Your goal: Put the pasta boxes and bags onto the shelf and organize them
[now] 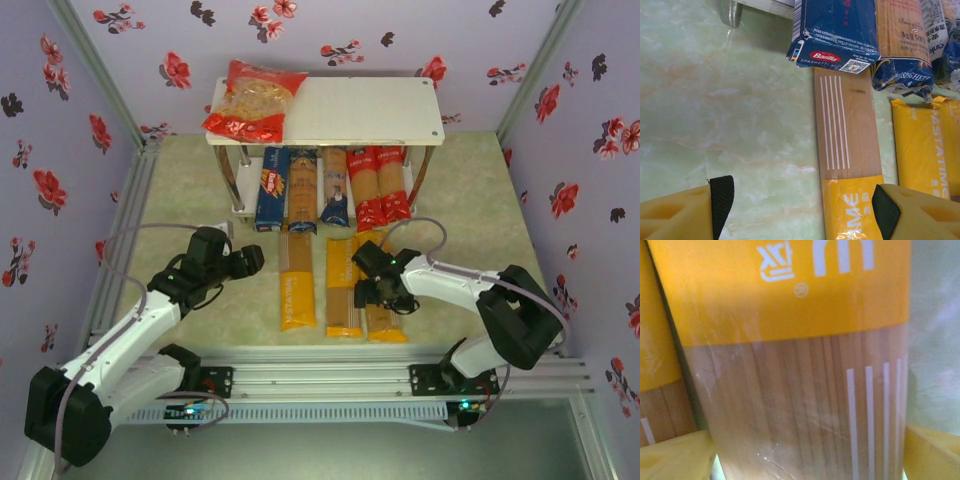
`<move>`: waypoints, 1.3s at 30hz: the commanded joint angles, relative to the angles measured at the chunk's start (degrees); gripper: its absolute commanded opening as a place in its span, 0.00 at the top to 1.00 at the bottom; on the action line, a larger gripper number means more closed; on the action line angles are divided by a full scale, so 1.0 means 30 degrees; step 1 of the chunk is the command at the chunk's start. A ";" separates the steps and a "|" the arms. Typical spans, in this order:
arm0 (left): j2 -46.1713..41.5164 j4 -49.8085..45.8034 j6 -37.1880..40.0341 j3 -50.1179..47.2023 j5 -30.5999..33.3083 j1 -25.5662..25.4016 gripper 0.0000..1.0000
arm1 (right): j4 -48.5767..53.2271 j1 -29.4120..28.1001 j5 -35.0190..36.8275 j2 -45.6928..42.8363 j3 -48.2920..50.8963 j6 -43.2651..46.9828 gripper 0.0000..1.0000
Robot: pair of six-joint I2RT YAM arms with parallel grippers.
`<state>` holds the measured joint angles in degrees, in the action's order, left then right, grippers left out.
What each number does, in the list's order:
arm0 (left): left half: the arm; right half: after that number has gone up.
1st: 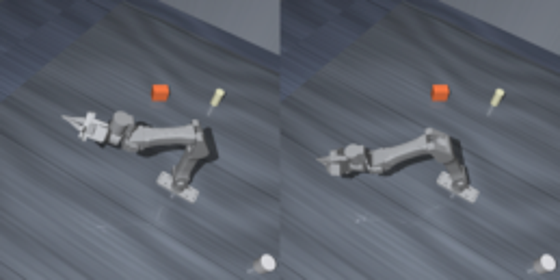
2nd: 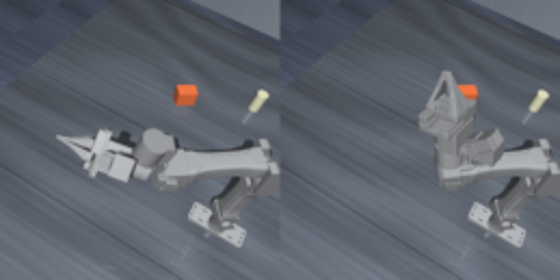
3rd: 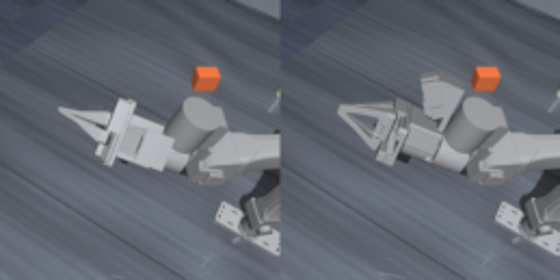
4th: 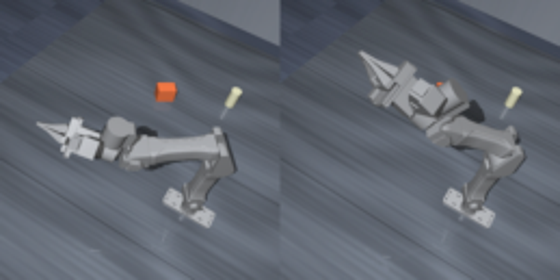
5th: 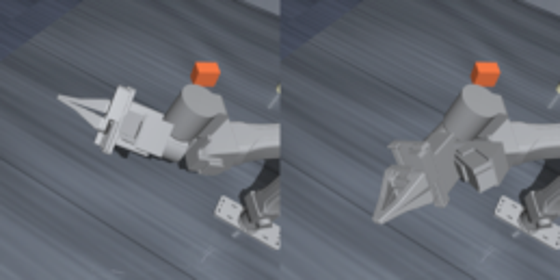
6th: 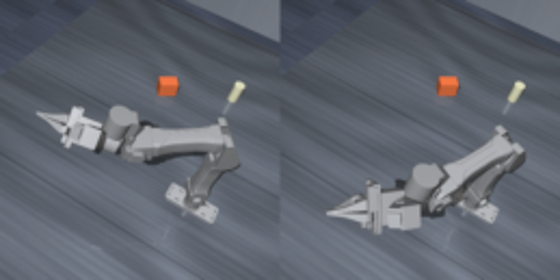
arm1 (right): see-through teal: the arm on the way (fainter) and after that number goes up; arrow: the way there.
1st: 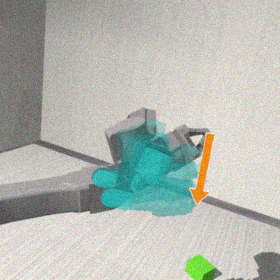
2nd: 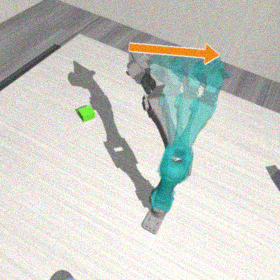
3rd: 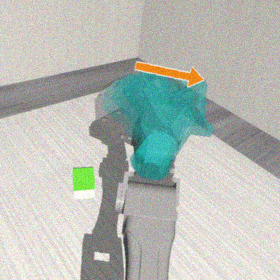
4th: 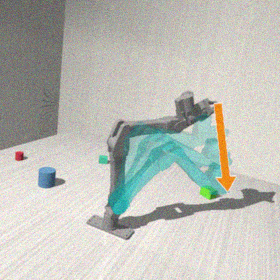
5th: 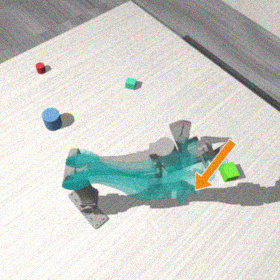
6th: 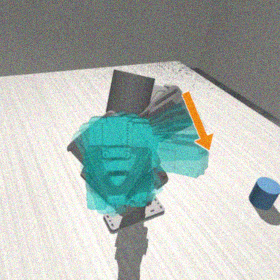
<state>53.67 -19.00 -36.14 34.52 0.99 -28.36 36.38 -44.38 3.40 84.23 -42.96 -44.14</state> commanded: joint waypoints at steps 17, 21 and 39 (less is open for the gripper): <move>0.1731 0.1296 0.0273 0.0119 -0.0567 -0.0102 0.22 | 0.0302 -0.0166 -0.0173 0.0511 0.0387 -0.0404 0.45; 0.1939 0.1465 0.0334 0.0152 -0.0650 -0.0098 0.22 | 0.1045 -0.0159 0.0055 -0.0745 0.0374 -0.0446 0.71; 0.2865 0.1571 0.0925 0.0905 -0.0893 0.0129 0.22 | 0.8322 -0.1168 0.0772 -0.9960 -0.2431 0.0026 1.00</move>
<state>61.91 -14.61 -35.18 35.03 -1.15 -28.34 56.49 -46.70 3.33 59.40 -44.56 -45.06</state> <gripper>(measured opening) 0.783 0.215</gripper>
